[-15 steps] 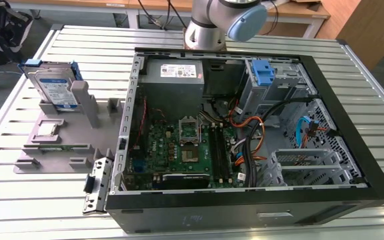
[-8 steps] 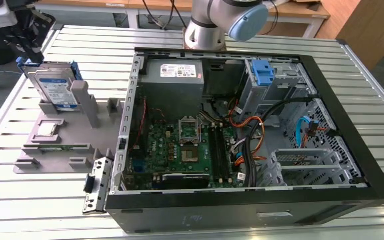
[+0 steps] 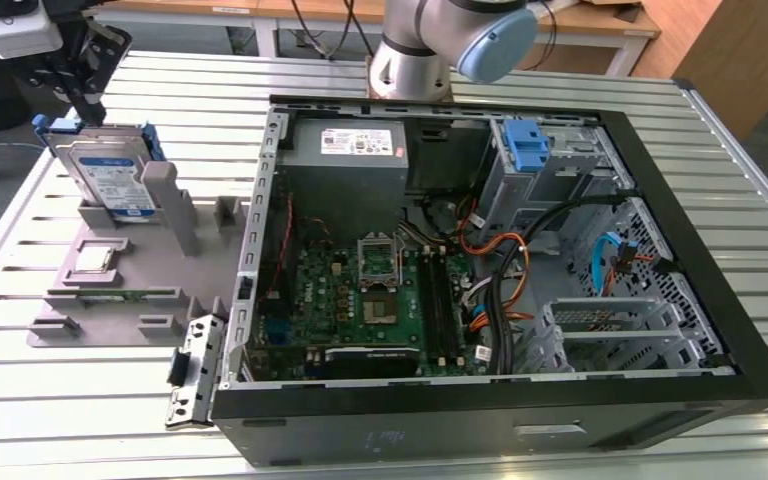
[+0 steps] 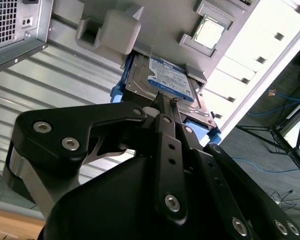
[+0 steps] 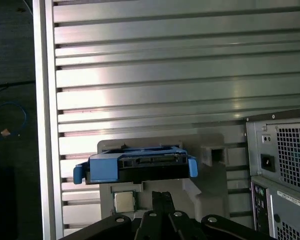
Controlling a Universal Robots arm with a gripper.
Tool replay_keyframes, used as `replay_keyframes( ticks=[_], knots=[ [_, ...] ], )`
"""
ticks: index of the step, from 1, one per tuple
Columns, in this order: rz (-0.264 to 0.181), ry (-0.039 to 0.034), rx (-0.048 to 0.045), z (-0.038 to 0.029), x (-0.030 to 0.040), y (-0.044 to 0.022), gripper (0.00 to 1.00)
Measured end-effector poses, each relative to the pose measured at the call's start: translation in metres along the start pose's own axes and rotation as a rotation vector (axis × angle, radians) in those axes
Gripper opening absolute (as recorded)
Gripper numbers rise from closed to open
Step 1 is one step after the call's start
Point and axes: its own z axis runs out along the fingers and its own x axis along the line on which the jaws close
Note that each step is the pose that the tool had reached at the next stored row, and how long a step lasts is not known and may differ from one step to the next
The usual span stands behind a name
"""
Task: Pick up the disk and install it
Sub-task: 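Reach for the disk, then pick up the disk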
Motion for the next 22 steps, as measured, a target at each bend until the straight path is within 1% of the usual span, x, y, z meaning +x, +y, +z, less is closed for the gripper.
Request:
replay_keyframes(
  ticks=[4, 12, 22],
  knots=[
    [0.0, 0.0001, -0.0019, 0.0016, 0.0007, 0.0038, 0.1],
    [0.0, 0.0, -0.0021, 0.0035, 0.0086, 0.0051, 0.1],
    [0.0, 0.0002, -0.0019, 0.0038, 0.0091, 0.0053, 0.1]
  ],
)
